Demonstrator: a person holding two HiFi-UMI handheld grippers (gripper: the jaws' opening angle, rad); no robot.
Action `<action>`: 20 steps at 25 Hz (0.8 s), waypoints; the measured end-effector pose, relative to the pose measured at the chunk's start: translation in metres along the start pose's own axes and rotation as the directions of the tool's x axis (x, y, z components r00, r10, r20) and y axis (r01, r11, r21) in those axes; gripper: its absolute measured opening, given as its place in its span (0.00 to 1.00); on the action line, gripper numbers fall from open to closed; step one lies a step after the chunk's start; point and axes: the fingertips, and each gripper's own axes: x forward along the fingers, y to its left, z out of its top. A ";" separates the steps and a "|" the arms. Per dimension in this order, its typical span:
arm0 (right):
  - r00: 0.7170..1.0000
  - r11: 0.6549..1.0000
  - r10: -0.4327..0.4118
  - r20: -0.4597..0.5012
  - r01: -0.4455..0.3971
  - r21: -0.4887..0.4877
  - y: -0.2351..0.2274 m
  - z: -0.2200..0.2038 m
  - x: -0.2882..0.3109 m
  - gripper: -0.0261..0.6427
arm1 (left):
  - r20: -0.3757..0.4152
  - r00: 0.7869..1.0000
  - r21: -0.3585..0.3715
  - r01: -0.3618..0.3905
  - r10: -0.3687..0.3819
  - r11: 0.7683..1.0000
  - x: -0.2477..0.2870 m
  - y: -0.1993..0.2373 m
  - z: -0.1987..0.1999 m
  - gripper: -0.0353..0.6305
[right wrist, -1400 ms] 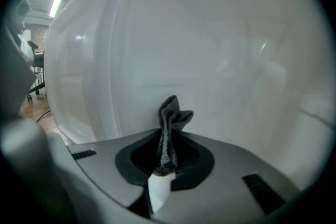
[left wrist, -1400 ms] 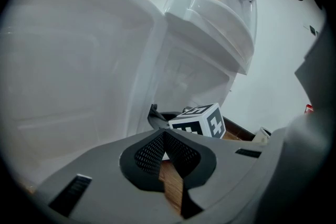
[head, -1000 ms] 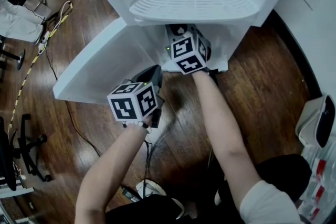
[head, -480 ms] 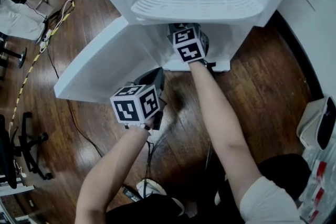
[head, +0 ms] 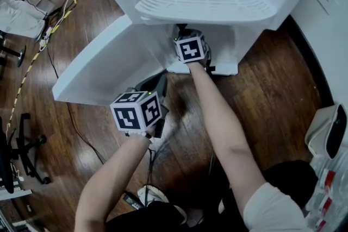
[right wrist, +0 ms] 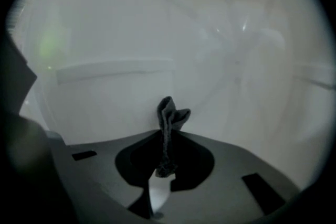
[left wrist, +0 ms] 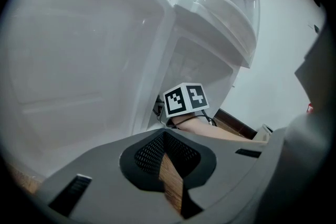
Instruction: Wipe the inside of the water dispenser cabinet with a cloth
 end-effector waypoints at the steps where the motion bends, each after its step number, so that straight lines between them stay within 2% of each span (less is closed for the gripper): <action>1: 1.000 1.000 -0.015 -0.019 0.015 0.008 -0.002 -0.005 0.003 0.09 | 0.000 1.000 -0.001 -0.003 0.003 1.000 -0.002 0.001 0.000 0.03; 3: 0.997 0.998 -0.052 -0.053 0.054 0.026 -0.008 -0.013 0.005 0.09 | 0.000 1.000 -0.003 -0.010 0.010 1.000 -0.004 0.005 -0.001 0.03; 5: 0.997 0.996 -0.067 -0.046 0.069 0.048 -0.013 -0.013 0.004 0.09 | 0.000 1.000 -0.005 -0.017 0.017 1.000 -0.007 0.007 -0.002 0.03; 9: 0.995 0.996 -0.062 0.073 0.057 0.064 -0.016 0.018 -0.001 0.09 | 0.004 1.000 -0.003 -0.020 0.020 1.000 -0.010 0.007 0.000 0.03; 14: 0.970 0.992 -0.080 0.228 0.055 0.115 -0.027 0.059 -0.028 0.10 | 0.011 1.000 0.003 -0.017 0.017 1.000 -0.012 0.004 0.003 0.03; 16: 0.944 0.990 -0.087 0.317 0.045 0.137 -0.030 0.077 -0.042 0.10 | 0.015 1.000 0.005 -0.017 0.016 1.000 -0.013 0.002 0.005 0.03; 20: 0.866 0.979 -0.145 0.478 0.054 0.198 -0.043 0.114 -0.076 0.10 | 0.020 1.000 0.010 -0.012 0.012 1.000 -0.014 -0.002 0.008 0.03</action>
